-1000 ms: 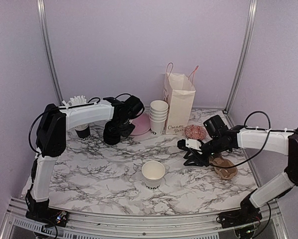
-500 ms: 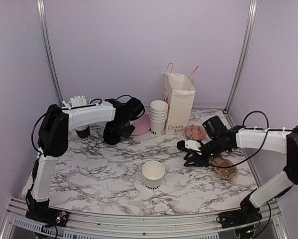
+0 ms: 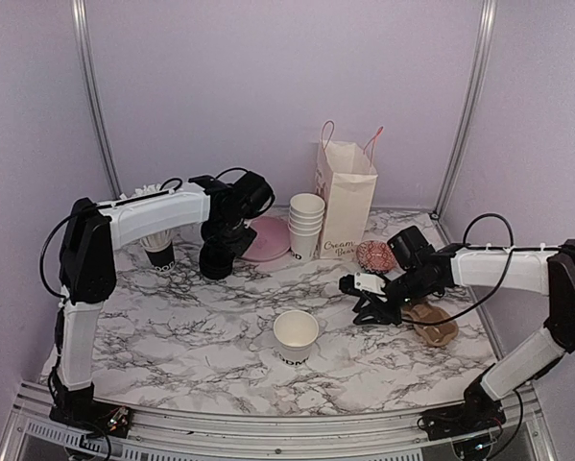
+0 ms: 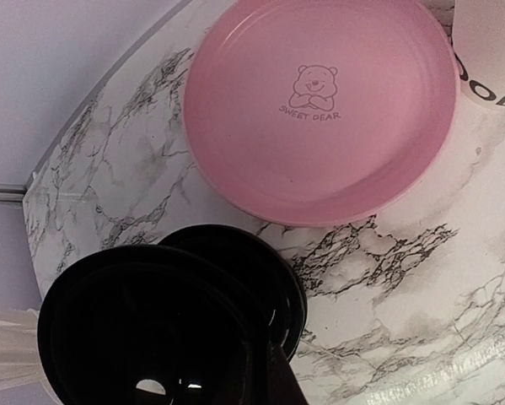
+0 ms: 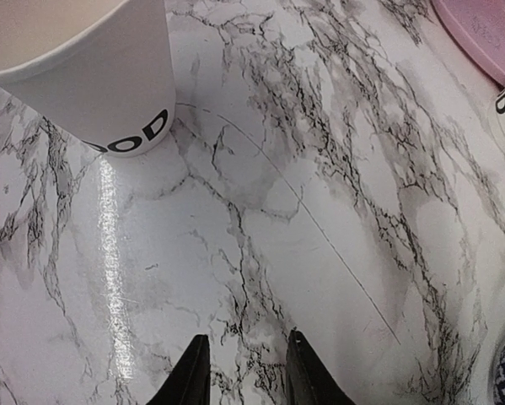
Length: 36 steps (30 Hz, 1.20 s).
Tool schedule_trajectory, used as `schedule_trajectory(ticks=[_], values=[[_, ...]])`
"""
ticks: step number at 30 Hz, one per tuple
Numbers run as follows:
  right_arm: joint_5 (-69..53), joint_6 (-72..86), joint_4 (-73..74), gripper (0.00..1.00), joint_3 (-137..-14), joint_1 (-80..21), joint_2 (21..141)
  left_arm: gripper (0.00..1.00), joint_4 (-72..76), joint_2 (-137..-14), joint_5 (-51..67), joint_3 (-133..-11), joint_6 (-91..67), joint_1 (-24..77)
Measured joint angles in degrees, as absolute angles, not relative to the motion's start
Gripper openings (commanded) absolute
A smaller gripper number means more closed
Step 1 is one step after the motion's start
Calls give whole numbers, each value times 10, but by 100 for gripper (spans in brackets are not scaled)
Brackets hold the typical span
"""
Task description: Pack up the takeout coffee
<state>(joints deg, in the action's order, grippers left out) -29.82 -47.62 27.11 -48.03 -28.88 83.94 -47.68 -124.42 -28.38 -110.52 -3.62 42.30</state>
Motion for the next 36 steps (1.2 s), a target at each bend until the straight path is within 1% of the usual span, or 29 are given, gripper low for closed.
schedule_trajectory(ticks=[4, 8, 10, 11, 15, 20, 23, 26, 29, 32, 34, 36], values=[[-299, -476, 273, 28, -480, -292, 842, 7, -482, -1208, -263, -1105, -38, 423], [-317, -469, 296, 28, -494, -288, 839, 7, -484, -1166, -183, -1105, -41, 422], [-338, -462, 316, 31, -523, -281, 832, 7, -485, -1140, -125, -1106, -41, 423], [-355, -455, 326, 34, -547, -274, 829, 7, -486, -1129, -94, -1109, -43, 423], [-432, -392, 316, 65, -646, -237, 812, 7, -479, -1076, 41, -1124, -55, 423], [-532, -286, 238, 97, -681, -219, 783, 7, -437, -1003, 188, -1111, -84, 423], [-591, -201, 185, 99, -698, -219, 797, 8, -402, -967, 252, -1099, -107, 423], [-630, -81, 92, 99, -702, -220, 823, 8, -334, -927, 296, -1057, -145, 423], [-640, 39, 4, 99, -706, -223, 849, 8, -219, -871, 325, -962, -203, 423], [-643, 156, -74, 99, -743, -232, 887, 8, -83, -822, 341, -859, -267, 423], [-643, 214, -121, 99, -769, -244, 907, 8, -17, -805, 349, -823, -301, 423], [-644, 257, -157, 99, -788, -263, 921, 8, 30, -802, 353, -814, -325, 423]])
